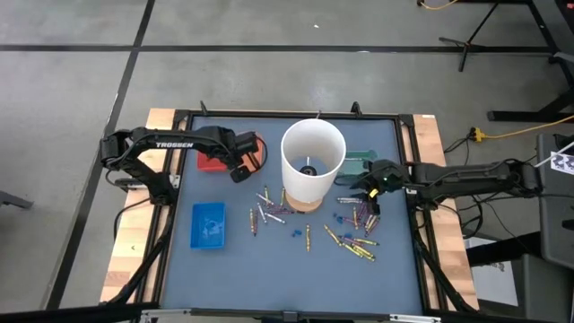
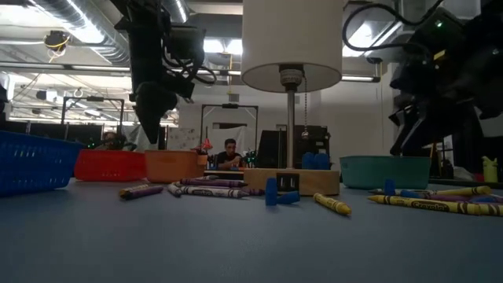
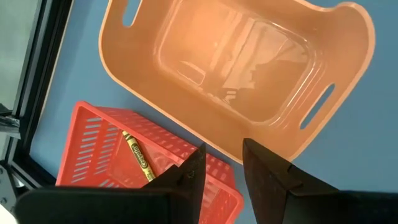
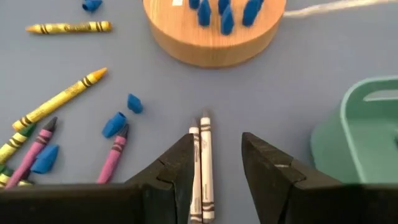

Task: Sort crayons
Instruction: Put the gray crayon into the green bin

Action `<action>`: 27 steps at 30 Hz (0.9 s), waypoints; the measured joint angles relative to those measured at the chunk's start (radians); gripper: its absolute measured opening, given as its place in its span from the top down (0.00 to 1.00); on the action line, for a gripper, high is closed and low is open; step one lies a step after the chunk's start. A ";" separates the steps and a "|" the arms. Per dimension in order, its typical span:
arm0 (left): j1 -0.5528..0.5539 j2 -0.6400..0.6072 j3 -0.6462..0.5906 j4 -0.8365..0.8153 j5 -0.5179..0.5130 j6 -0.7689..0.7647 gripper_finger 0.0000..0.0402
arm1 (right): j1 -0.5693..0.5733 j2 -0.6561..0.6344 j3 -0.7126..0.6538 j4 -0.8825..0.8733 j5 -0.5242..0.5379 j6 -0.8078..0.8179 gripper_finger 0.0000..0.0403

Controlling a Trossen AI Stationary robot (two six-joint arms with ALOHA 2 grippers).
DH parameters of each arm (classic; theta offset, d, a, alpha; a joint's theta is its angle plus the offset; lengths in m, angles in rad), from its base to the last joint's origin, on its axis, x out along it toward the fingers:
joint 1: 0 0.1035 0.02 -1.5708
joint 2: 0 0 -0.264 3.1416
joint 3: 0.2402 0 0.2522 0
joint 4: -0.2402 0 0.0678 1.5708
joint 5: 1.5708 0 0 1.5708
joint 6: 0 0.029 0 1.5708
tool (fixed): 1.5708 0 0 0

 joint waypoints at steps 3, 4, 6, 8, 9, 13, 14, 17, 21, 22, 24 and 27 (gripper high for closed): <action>0.000 0.000 0.000 0.000 0.000 0.000 0.78 | 0.000 0.034 0.000 0.000 -0.037 0.000 0.67; 0.000 0.000 0.000 0.000 0.000 0.000 0.78 | 0.000 0.045 0.000 0.000 -0.059 0.000 0.67; 0.000 0.000 0.000 0.002 0.000 0.000 0.78 | 0.000 0.065 0.000 0.000 -0.096 -0.001 0.67; 0.000 0.000 0.000 0.002 0.000 0.000 0.78 | 0.000 0.084 0.000 0.000 -0.113 0.000 0.67; 0.000 0.000 0.000 0.002 0.000 0.000 0.78 | 0.000 0.091 0.000 0.000 -0.114 0.000 0.67; 0.000 0.000 0.000 0.011 0.000 0.000 0.78 | 0.000 0.117 0.000 0.000 -0.114 -0.001 0.67; 0.000 0.000 0.000 0.013 0.000 0.000 0.78 | 0.000 0.123 0.000 0.000 -0.114 -0.001 0.67; 0.000 0.000 0.000 0.020 0.000 0.000 0.78 | 0.000 0.139 0.000 0.000 -0.114 -0.001 0.67; 0.000 0.000 0.000 0.023 0.000 0.000 0.78 | 0.000 0.158 0.000 0.000 -0.113 -0.001 0.67; 0.000 0.000 0.000 0.023 0.000 0.000 0.78 | 0.000 0.162 0.000 0.000 -0.113 -0.001 0.67; 0.000 0.000 0.000 0.023 0.000 0.000 0.78 | 0.000 0.171 0.000 0.000 -0.113 -0.001 0.67; 0.000 0.000 0.000 0.023 0.000 0.000 0.78 | 0.000 0.189 0.000 0.000 -0.112 -0.001 0.67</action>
